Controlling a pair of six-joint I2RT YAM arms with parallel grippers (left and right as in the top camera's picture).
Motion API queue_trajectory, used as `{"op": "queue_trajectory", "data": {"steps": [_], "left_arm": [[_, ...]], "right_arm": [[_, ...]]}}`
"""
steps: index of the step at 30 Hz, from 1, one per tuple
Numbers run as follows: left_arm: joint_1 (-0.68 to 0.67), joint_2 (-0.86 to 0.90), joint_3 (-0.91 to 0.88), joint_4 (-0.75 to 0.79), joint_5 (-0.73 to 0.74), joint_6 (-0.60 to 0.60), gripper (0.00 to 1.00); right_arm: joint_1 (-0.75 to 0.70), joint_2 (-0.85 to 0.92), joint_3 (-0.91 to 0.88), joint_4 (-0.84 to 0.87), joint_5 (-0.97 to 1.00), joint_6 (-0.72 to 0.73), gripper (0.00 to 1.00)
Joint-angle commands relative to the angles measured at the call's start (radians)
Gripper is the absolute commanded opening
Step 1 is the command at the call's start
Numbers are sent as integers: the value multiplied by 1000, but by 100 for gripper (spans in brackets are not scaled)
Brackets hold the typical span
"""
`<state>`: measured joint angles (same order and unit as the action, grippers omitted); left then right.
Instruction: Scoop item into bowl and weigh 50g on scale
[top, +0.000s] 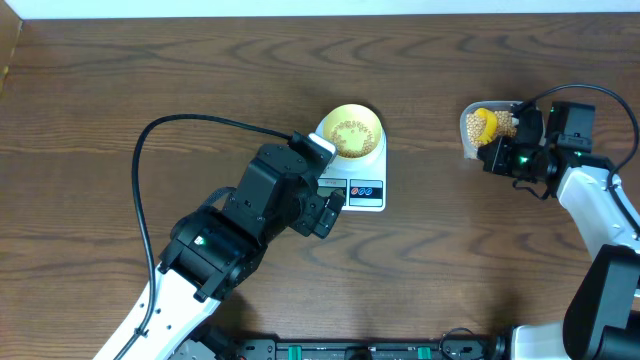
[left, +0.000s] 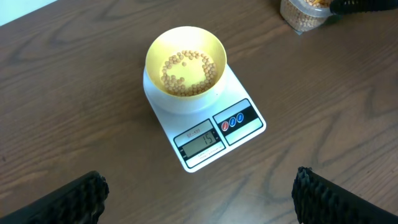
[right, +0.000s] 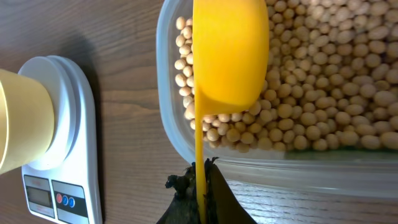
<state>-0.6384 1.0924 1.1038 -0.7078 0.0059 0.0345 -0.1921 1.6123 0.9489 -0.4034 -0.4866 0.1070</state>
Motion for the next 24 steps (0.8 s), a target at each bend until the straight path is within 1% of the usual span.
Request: {"op": "queue_trajectory", "data": {"steps": [1, 14, 24], "left_arm": [[4, 5, 0, -3, 10, 17, 97], [4, 5, 0, -3, 10, 17, 97], [4, 5, 0, -3, 10, 17, 97]], "right_arm": [[-16, 11, 3, -4, -24, 13, 1], [-115, 11, 3, -4, -174, 12, 1], [-145, 11, 3, 25, -206, 12, 1]]}}
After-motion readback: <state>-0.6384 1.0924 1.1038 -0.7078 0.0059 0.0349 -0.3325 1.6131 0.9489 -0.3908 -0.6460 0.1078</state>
